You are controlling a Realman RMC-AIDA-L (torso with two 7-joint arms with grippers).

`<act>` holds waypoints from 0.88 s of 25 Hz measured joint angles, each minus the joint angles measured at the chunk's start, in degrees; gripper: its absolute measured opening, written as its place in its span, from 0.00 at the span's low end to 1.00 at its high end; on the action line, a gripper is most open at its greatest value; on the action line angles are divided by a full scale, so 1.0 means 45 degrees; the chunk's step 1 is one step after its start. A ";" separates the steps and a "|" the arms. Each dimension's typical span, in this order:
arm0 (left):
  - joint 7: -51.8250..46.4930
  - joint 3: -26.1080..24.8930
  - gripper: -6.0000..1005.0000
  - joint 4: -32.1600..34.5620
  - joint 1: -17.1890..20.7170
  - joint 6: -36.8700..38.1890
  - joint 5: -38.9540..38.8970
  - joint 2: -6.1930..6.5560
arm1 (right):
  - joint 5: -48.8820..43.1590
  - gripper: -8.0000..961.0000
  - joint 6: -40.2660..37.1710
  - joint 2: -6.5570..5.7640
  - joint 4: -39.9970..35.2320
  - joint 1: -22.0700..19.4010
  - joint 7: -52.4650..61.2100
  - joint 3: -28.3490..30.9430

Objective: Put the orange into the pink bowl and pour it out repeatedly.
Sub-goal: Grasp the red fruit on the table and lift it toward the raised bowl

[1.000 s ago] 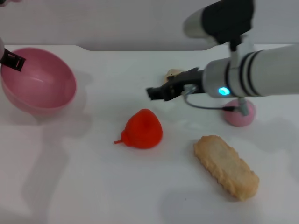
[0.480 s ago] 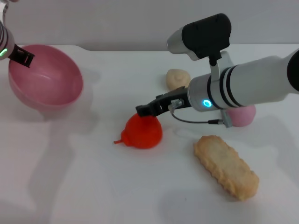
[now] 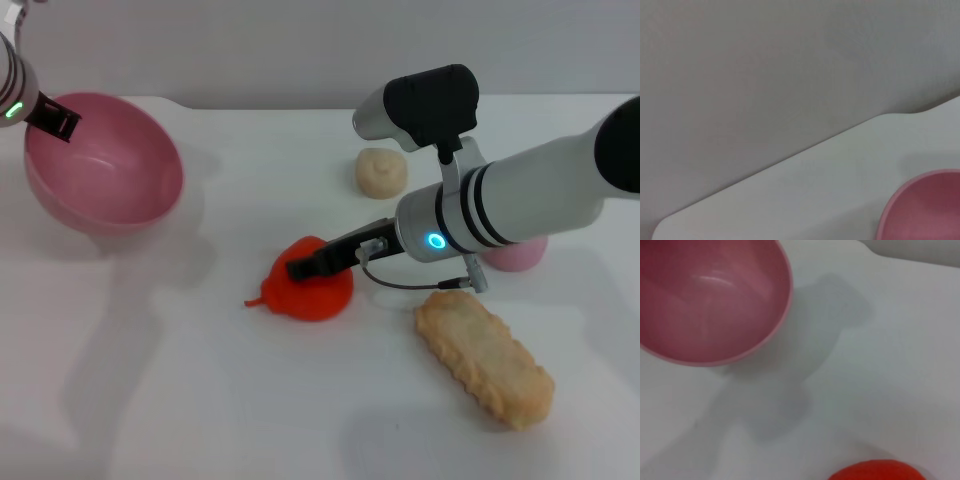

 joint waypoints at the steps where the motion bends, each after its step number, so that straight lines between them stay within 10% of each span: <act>1: 0.0000 0.0000 0.05 0.0000 0.0000 0.0000 0.0000 0.0000 | 0.0005 0.68 -0.0035 0.0001 0.0087 0.0020 -0.0007 0.0003; 12: 0.0125 0.0112 0.05 0.0078 0.0019 0.0011 0.0010 0.0007 | 0.0000 0.65 -0.0223 -0.0049 -0.0503 -0.0469 -0.0487 0.0130; 22: 0.0200 0.0103 0.05 0.0124 0.0027 -0.0037 0.0022 0.0006 | -0.0032 0.30 -0.0222 -0.0069 -0.0529 -0.0478 -0.0697 0.0089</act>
